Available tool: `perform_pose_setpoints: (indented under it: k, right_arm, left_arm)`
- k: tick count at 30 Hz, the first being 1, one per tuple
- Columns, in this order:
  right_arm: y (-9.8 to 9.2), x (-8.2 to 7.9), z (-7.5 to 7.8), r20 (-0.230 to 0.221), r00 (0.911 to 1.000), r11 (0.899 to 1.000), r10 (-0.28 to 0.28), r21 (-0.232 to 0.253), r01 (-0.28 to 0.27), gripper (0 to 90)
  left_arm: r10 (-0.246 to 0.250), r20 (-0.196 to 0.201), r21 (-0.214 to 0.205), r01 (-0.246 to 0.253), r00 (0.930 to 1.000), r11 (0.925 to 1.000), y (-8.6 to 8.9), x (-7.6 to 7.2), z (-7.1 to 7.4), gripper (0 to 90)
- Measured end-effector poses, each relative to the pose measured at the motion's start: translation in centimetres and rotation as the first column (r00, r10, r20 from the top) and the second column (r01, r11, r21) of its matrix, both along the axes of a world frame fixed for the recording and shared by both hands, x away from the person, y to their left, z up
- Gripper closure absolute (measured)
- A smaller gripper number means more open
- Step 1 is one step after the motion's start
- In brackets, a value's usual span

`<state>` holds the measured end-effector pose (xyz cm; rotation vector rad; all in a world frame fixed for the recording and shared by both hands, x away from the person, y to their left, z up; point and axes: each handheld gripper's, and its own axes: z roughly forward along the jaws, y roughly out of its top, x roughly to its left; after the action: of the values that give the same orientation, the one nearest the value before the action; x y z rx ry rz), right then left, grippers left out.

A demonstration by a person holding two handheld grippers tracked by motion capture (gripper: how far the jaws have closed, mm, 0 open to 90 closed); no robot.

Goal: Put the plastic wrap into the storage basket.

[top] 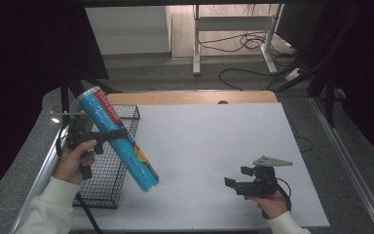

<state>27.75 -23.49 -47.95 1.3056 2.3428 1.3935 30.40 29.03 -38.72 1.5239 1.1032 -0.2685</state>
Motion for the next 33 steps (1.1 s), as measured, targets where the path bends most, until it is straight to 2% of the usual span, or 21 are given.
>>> perform_pose_setpoints:
  k: [6, 13, 16, 22, 29, 33]
  right_arm:
    - [-0.2, 0.1, 0.0, 0.009, 0.9999, 1.000, -0.012, -0.008, 0.012, 13.0]
    - [-0.2, 0.2, 0.0, 0.012, 0.9998, 1.000, -0.013, -0.019, 0.014, 13.1]
    - [-0.2, 0.2, 0.0, 0.010, 0.9998, 1.000, -0.016, -0.024, 0.017, 13.1]
    - [-0.2, 0.3, -0.1, 0.015, 0.9997, 0.999, -0.016, -0.032, 0.017, 13.3]
    - [-0.2, 0.4, -0.2, 0.017, 0.9997, 0.999, -0.016, -0.041, 0.017, 13.4]
    - [-0.2, 0.4, -0.1, 0.019, 0.9997, 0.999, -0.016, -0.043, 0.017, 13.3]
  left_arm:
    - [0.013, 0.005, 0.017, -0.013, 0.9999, 0.9998, 2.5, -0.7, 0.8, 31.7]
    - [0.051, -0.001, 0.037, -0.050, 0.9987, 0.9980, 5.4, -1.2, 1.4, 31.7]
    - [0.051, 0.003, 0.067, -0.051, 0.9987, 0.9964, 6.6, -1.4, 1.8, 31.7]
    - [0.059, 0.007, 0.104, -0.060, 0.9982, 0.9928, 7.9, -1.8, 2.4, 31.7]
    - [0.070, -0.021, 0.145, -0.067, 0.9973, 0.9872, 9.2, -1.7, 1.9, 31.7]
    - [0.090, -0.040, 0.172, -0.082, 0.9951, 0.9816, 10.0, -1.5, 1.3, 31.7]
